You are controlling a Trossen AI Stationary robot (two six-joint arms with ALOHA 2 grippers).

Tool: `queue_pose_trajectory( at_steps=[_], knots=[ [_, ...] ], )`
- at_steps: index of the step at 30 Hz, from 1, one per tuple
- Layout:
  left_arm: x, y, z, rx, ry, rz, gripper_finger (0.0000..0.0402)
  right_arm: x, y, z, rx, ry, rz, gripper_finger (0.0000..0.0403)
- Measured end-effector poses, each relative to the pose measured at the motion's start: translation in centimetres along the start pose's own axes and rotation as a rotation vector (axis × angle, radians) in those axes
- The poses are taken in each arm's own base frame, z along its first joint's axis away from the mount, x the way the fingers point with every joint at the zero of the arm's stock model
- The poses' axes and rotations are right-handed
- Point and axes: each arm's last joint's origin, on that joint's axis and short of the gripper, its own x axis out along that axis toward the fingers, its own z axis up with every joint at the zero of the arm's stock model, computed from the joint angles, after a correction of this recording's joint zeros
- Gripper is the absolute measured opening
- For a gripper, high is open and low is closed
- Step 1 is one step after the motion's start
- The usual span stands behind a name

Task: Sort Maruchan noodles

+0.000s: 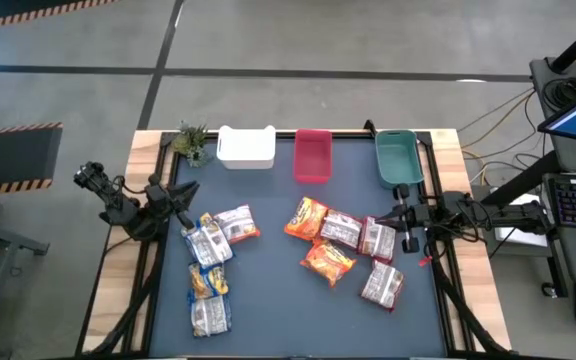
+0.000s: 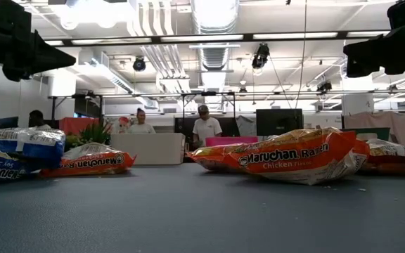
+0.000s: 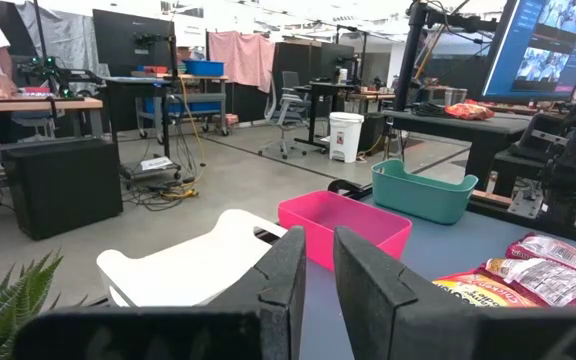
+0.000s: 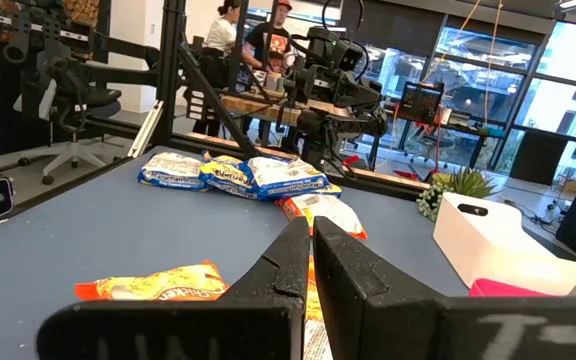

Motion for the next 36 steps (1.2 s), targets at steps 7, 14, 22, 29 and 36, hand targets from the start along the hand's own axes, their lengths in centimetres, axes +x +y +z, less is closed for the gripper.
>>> queue_pose_trajectory(
  at_steps=[7,14,22,29,36],
  knots=[
    [0.0,0.0,0.0,0.000,0.000,0.000,0.0039,0.0,0.0,0.0,-0.135,0.005,-0.015,0.0009],
    [0.0,0.0,0.0,0.000,0.000,0.000,0.0039,0.0,-0.1,0.0,-0.261,0.010,-0.023,0.0009],
    [0.0,0.0,0.0,0.000,0.000,0.000,0.0039,0.0,0.1,0.1,0.381,-0.005,0.020,0.0009],
    [0.0,0.0,0.0,-0.132,0.000,0.000,0.0039,0.0,-0.3,0.5,0.586,-0.067,-0.061,0.0009],
    [0.0,0.0,0.1,-0.402,-0.002,0.000,0.0039,0.0,-0.7,2.6,0.562,-0.280,-0.042,0.0009]
  ],
)
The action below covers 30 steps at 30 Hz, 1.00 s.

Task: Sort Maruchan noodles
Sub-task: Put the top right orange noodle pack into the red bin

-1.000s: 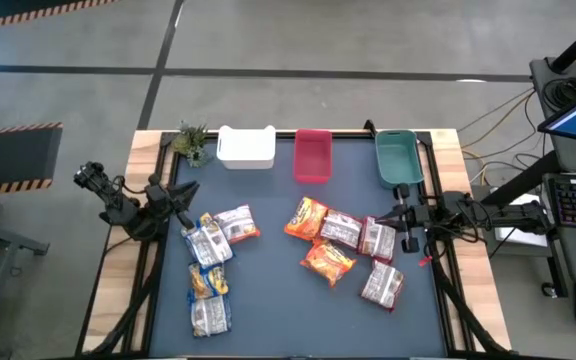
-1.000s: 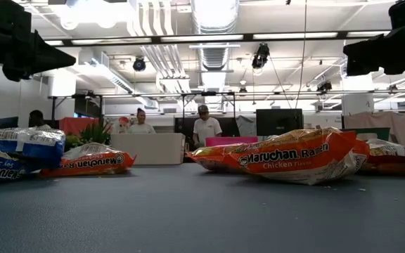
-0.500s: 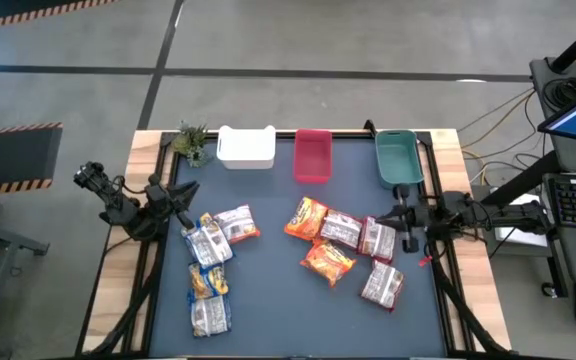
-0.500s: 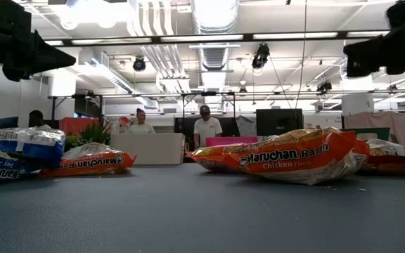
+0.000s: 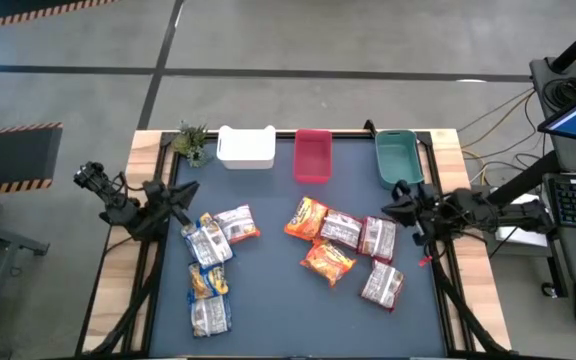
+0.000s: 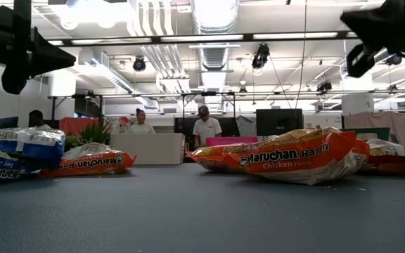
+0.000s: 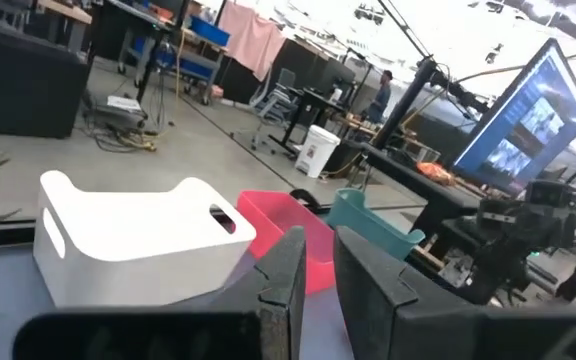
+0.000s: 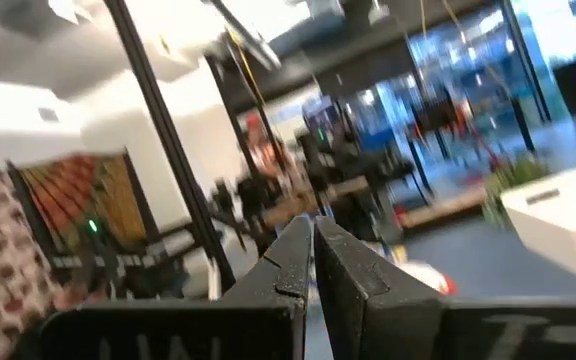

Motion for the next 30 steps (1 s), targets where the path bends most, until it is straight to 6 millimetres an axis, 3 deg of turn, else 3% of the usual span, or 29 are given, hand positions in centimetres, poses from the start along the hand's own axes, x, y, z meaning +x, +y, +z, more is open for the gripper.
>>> queue_pose_trajectory(
  at_steps=[4,9,17,23,30],
  knots=[
    [0.0,0.0,0.2,-0.073,-0.004,0.001,0.0039,0.4,0.2,0.8,0.003,-0.082,0.018,0.0009],
    [0.0,0.0,0.2,-0.173,-0.013,0.023,0.0039,1.8,0.7,2.8,-0.016,-0.041,-0.084,0.0009],
    [0.0,-0.6,0.3,-0.266,0.036,-0.105,0.0039,6.8,0.8,5.4,-0.122,0.296,-0.406,0.0009],
    [0.2,-1.9,0.2,-0.256,0.031,-0.122,0.0039,10.1,0.5,6.7,-0.141,0.409,-0.483,0.0009],
    [0.7,-4.7,0.9,-0.148,0.018,-0.129,0.0039,12.4,-1.2,6.3,-0.133,0.560,-0.523,0.0009]
  ],
)
